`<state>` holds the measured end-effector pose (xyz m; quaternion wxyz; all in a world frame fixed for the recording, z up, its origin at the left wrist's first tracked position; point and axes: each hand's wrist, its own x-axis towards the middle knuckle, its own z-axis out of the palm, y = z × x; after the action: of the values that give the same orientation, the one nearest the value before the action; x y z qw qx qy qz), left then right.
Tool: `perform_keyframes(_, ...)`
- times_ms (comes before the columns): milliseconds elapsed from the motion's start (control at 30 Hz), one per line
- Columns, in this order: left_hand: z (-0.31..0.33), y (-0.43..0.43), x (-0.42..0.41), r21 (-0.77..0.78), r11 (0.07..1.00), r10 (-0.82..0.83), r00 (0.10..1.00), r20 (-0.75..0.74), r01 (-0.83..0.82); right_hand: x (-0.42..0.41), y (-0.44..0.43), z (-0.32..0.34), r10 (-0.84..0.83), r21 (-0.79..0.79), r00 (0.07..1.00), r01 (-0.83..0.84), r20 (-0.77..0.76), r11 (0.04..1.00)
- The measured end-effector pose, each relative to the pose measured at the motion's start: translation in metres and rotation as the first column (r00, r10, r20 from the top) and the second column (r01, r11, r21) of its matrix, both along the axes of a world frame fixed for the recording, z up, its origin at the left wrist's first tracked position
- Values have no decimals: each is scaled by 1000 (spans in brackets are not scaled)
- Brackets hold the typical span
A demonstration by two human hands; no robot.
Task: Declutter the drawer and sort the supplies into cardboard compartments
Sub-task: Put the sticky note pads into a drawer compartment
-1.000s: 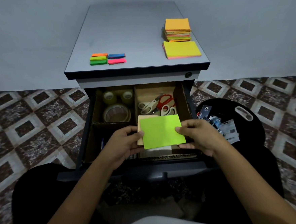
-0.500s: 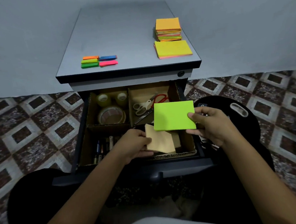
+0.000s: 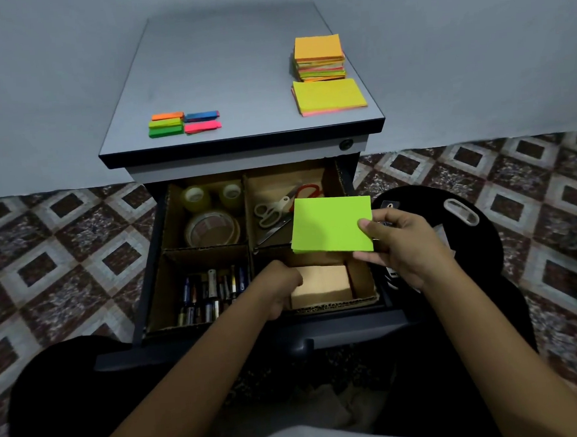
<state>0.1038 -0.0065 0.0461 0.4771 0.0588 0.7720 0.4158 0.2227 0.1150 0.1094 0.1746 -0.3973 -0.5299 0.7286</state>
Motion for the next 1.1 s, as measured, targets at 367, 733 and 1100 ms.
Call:
perform_keyframes(367, 11, -8, -4, 64, 996, 50, 993, 104, -56, -1, -5, 0, 16, 14, 999, -17, 44, 1000)
perform_keyframes(733, 65, -92, -39, 221, 975, 137, 796, -590, -5, 0, -15, -8, 306, 128, 919, -344, 249, 930)
perform_keyframes(1100, 16, -120, -87, -76, 993, -10, 593, -805, -86, -41, -33, -55, 348, 272, 719, -595, 602, 757)
